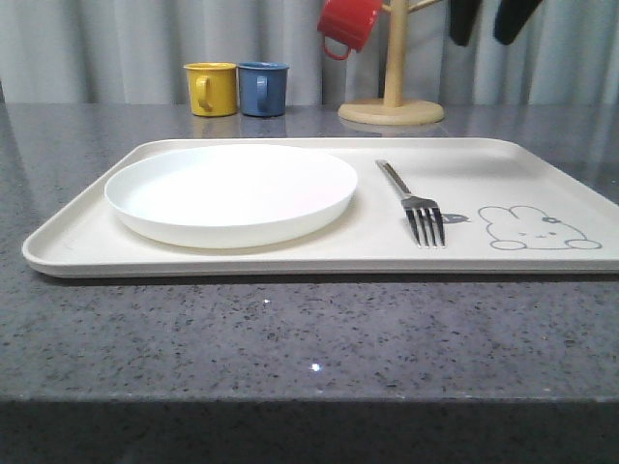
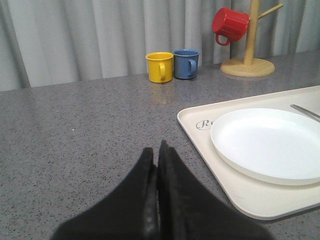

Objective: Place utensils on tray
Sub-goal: 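Release the fork and raise the right gripper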

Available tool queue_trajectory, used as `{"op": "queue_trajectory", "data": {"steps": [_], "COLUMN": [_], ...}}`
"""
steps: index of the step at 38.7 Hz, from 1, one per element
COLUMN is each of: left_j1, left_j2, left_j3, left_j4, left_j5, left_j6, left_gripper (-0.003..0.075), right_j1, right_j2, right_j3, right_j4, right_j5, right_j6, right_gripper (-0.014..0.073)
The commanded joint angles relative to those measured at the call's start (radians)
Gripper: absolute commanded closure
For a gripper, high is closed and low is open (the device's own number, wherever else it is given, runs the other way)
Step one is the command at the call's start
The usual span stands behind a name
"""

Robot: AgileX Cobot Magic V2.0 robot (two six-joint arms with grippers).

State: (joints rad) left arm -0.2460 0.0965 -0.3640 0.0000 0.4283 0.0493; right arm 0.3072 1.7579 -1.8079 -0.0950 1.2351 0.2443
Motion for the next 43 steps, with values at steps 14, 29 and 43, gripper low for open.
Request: {"op": "queue_trajectory", "data": {"steps": [14,29,43], "left_j1": [0.002,0.002,0.002], "left_j2": [0.011,0.011,0.011], "left_j3": [-0.026,-0.026,-0.026], "left_j4": [-0.008,-0.008,-0.008], "left_j5": [-0.087,-0.087,-0.087], "left_j6": [-0.009,-0.009,-0.009], "left_gripper": [0.0738,0.0738,0.0738], "right_j1": [-0.358,-0.378,-0.378], "right_j2": [-0.190,-0.113,-0.024], "right_j3": [0.279,0.400,0.400], "right_j4": [-0.012,0.054,0.066], "right_j5": [0.081,-0.026,-0.048], "right_j6": [-0.187,-0.251,-0.257], "right_gripper": [0.0243,0.0245,0.0246]}}
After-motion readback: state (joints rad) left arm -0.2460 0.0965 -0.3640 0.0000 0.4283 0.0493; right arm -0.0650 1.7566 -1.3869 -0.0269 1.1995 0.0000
